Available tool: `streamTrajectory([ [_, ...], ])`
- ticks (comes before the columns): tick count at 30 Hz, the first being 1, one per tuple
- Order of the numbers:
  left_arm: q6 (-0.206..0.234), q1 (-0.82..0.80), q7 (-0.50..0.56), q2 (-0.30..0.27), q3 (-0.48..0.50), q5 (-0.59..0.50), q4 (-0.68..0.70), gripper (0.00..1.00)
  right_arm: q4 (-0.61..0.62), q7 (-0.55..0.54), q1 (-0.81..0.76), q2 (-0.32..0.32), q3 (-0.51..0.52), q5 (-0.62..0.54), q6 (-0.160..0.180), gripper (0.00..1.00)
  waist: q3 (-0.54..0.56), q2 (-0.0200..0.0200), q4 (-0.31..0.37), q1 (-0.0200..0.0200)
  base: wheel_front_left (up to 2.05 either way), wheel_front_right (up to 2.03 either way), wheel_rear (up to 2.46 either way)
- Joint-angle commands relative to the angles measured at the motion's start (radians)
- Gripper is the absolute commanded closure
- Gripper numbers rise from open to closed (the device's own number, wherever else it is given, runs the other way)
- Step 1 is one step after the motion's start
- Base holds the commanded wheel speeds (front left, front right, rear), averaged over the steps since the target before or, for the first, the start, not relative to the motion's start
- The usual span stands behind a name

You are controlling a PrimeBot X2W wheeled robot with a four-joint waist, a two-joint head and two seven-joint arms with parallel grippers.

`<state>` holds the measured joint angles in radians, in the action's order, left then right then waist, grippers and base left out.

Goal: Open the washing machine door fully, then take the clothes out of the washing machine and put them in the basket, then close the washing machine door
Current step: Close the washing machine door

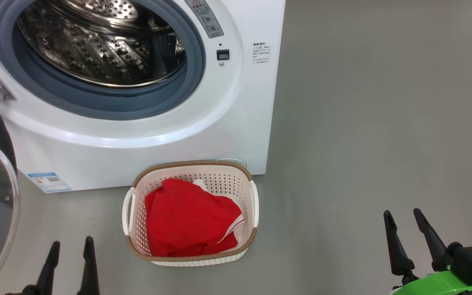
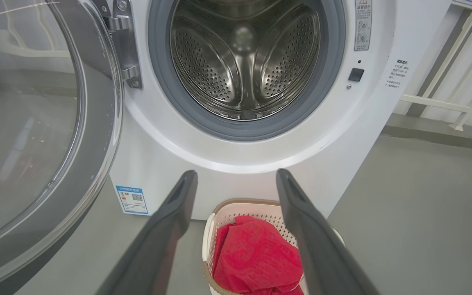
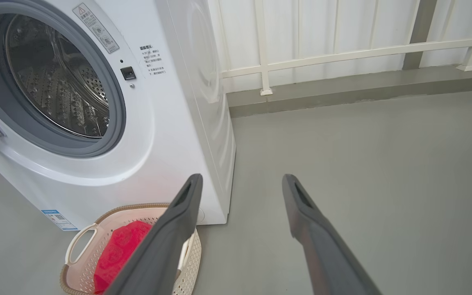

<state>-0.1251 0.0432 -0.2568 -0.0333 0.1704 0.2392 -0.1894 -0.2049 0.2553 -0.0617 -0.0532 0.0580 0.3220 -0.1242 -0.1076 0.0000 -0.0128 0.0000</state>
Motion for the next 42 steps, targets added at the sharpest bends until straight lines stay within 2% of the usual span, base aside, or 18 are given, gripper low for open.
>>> streamTrajectory([
  [1, -0.005, -0.007, -0.005, -0.017, 0.029, 0.004, 0.028, 0.0, 0.023, 0.006, 0.017, -0.011, -0.016, -0.006, -0.007, 0.0, 0.002, 0.0, -0.001, 0.0, 0.0, 0.0, 0.0],
  [6, 0.003, -0.003, -0.005, -0.017, 0.018, 0.017, 0.027, 0.0, 0.023, 0.006, 0.012, -0.013, -0.017, -0.006, -0.007, 0.0, 0.01, 0.0, -0.015, 0.0, 0.0, 0.0, 0.0],
  [11, 0.027, 0.003, -0.005, -0.017, 0.003, 0.044, 0.023, 0.0, 0.02, 0.006, 0.003, -0.019, -0.026, -0.004, -0.007, 0.0, 0.024, 0.0, -0.062, 0.0, 0.0, 0.0, 0.0],
  [23, 0.089, 0.036, -0.005, -0.017, -0.056, 0.099, 0.024, 0.0, 0.008, 0.006, -0.011, -0.036, -0.045, 0.001, -0.007, 0.0, 0.059, 0.0, -0.224, 0.0, 0.0, 0.0, 0.0],
  [25, 0.106, 0.048, -0.005, -0.017, -0.072, 0.109, 0.029, 0.0, 0.005, 0.006, -0.017, -0.037, -0.051, 0.002, -0.007, 0.0, 0.067, 0.0, -0.275, 0.0, 0.0, 0.0, 0.0],
  [26, 0.106, 0.048, -0.005, -0.017, -0.072, 0.109, 0.029, 0.0, 0.005, 0.006, -0.017, -0.037, -0.051, 0.002, -0.007, 0.0, 0.067, 0.0, -0.275, 0.0, 0.0, 0.0, 0.0],
  [38, 0.148, 0.079, -0.005, -0.017, -0.12, 0.154, 0.047, 0.0, 0.0, 0.006, -0.027, -0.047, -0.066, 0.008, -0.007, 0.0, 0.074, 0.0, -0.483, 0.0, 0.0, 0.0, 0.0],
  [42, 0.178, 0.082, -0.005, -0.017, -0.114, 0.19, 0.072, 0.0, -0.005, 0.006, 0.001, -0.058, -0.097, 0.006, -0.007, 0.0, 0.052, 0.0, -0.503, 0.0, 0.0, 0.0, 0.0],
])
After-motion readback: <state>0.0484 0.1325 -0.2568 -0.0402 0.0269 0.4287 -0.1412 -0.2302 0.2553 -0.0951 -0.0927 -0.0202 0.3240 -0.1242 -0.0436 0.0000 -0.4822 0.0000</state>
